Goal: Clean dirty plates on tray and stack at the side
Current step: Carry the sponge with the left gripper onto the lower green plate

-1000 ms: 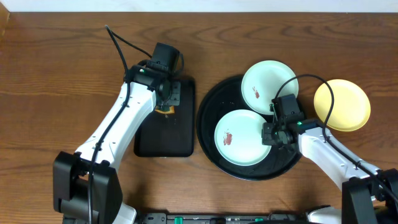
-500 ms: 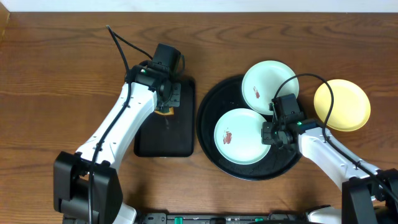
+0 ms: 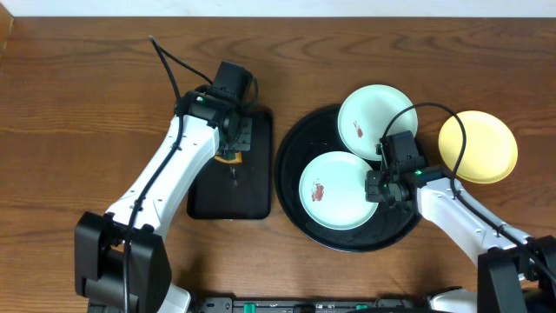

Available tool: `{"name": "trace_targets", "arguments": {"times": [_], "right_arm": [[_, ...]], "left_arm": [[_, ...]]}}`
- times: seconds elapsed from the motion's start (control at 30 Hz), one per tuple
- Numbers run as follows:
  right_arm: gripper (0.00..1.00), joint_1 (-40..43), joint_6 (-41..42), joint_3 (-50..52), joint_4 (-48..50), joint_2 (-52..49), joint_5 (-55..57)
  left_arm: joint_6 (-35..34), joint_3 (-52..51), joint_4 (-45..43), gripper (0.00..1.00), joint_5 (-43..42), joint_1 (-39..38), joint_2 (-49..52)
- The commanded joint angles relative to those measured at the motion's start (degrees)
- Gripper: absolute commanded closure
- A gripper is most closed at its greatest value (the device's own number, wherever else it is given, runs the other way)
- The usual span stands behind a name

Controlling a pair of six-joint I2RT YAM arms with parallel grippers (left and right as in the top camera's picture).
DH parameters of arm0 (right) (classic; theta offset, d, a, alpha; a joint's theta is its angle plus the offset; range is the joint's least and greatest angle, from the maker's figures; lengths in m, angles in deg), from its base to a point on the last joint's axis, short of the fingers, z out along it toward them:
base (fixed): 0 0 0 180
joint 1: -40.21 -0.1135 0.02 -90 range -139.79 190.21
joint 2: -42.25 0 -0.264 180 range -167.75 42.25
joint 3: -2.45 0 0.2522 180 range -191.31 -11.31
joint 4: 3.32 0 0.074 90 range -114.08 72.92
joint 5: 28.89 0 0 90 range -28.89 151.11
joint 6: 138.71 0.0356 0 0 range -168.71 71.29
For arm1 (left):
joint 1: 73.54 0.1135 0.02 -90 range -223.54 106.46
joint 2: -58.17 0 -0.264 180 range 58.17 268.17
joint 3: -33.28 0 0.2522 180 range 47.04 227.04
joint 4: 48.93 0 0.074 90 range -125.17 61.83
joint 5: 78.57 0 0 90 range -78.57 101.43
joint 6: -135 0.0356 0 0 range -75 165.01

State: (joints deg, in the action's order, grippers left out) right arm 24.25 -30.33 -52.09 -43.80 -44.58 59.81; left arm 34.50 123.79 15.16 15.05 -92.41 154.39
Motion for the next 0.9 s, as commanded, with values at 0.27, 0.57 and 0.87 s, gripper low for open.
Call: {"name": "trace_targets", "arguments": {"times": [0.27,0.57,0.87], "right_arm": [[0.99,0.13,-0.46,0.28,0.31,-0.28,1.46],[0.98,0.13,-0.46,0.28,0.28,-0.28,1.46],[0.98,0.13,-0.46,0.28,0.17,-0.28,1.46]], "left_arm": [[-0.87,4.22,1.90,0.93,-0.96,-2.78,-0.76],[-0.96,4.00,3.87,0.93,10.75,-9.14,-0.70],[-0.96,3.89,4.09,0.92,10.36,-9.14,-0.22]]}}
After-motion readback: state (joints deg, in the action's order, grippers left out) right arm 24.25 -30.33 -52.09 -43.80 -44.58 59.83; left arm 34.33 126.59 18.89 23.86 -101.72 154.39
